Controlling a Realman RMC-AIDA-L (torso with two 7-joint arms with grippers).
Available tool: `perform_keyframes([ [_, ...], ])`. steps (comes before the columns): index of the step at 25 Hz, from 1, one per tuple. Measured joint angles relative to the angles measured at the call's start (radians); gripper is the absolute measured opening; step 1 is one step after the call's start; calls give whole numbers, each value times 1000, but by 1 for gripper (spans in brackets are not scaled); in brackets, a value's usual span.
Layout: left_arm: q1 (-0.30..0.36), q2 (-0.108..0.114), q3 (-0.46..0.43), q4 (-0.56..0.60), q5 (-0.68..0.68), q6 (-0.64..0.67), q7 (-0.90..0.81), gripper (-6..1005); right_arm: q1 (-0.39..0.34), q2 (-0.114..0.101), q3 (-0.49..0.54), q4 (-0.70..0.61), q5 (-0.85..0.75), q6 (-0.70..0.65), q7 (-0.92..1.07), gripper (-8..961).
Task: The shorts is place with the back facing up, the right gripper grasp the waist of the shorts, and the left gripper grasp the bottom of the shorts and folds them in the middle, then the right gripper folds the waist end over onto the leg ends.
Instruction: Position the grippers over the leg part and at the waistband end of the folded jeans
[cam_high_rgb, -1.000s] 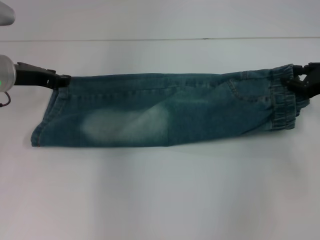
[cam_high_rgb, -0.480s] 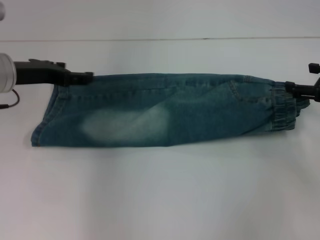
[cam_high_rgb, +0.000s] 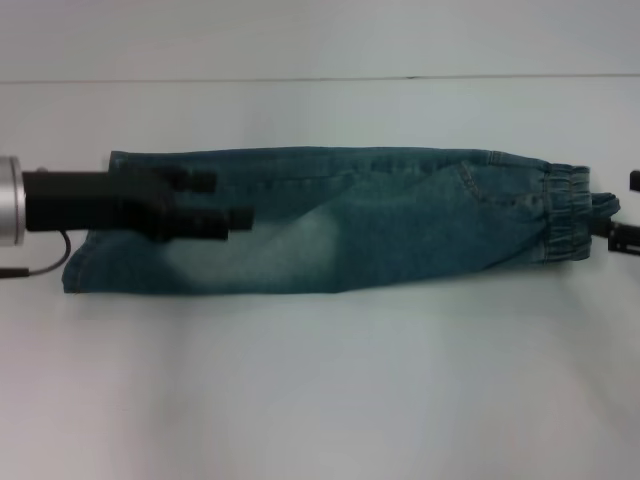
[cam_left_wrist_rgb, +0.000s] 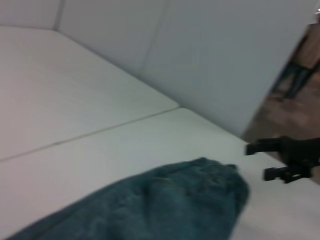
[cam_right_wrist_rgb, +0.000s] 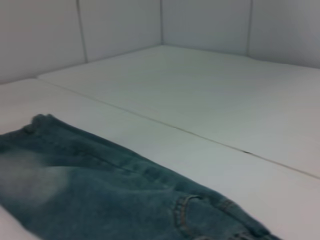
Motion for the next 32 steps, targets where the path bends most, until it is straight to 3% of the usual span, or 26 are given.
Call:
perform_keyframes([
  [5, 10, 2, -22, -16, 2, 88, 41, 907, -23, 2, 25, 45, 6, -24, -47, 920],
  [14, 25, -5, -21, -17, 20, 88, 40, 897, -24, 23, 121, 127, 12, 55, -134, 921],
  [20, 21, -5, -18, -19, 28, 80, 39, 888, 12, 16, 105, 203, 7, 131, -147, 920],
  [26, 27, -6, -16, -19, 29, 79, 39, 879, 37, 29, 89, 207, 7, 211, -150, 918],
  [32, 36, -9, -16, -20, 33, 70, 42, 870, 55, 8, 0, 218, -1, 217, -140, 917],
])
